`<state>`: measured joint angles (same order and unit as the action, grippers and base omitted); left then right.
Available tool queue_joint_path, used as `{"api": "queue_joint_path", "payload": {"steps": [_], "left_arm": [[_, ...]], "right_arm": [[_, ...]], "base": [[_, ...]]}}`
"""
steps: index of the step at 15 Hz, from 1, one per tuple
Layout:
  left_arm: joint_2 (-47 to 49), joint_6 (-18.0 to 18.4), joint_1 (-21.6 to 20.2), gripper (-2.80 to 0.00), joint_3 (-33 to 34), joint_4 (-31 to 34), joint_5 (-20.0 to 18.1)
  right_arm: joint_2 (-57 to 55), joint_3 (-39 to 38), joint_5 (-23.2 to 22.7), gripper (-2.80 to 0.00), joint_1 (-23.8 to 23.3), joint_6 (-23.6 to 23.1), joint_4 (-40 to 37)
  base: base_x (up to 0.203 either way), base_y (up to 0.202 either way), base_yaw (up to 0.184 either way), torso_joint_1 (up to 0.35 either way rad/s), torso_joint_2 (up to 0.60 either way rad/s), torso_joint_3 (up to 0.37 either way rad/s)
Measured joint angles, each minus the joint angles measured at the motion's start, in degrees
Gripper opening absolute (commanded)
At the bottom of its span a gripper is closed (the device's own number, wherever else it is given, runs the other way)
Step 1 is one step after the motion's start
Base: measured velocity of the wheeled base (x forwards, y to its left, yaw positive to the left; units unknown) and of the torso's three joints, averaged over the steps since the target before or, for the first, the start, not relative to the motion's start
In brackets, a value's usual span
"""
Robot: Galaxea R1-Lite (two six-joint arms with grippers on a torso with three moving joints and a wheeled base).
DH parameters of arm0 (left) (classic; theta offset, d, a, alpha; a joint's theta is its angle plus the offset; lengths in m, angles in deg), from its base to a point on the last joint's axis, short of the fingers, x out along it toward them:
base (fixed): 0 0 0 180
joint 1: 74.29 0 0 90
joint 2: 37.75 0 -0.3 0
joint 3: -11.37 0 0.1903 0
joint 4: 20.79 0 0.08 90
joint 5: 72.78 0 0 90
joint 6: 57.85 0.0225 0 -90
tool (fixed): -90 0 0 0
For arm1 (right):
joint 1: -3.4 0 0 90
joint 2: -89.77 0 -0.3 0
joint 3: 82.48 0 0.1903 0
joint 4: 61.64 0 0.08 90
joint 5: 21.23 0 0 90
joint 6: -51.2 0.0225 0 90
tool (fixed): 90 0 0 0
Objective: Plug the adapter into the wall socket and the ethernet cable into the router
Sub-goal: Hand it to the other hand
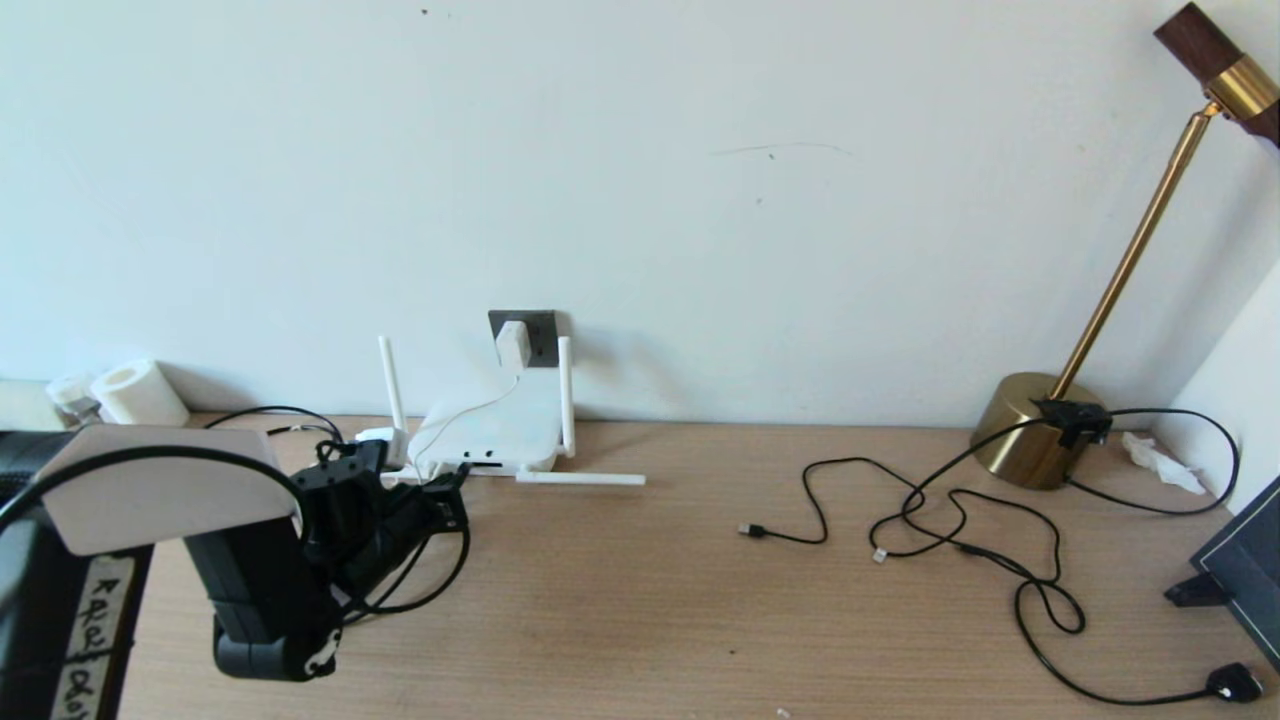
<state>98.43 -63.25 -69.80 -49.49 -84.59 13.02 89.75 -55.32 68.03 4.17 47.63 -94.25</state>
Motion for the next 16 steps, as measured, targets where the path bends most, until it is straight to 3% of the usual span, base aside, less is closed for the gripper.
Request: {"api": "queue_joint_path", "payload": {"steps": [16], "left_arm": [[0.84,-0.02,-0.04,-2.8,-2.34,-0.01,0.16]], "right_arm": [[0.0,0.0,0.0,-2.8,0.0,0.0,-0.02]], "base": [[0.0,0.0,0.0,0.0,0.0,0.0]]}}
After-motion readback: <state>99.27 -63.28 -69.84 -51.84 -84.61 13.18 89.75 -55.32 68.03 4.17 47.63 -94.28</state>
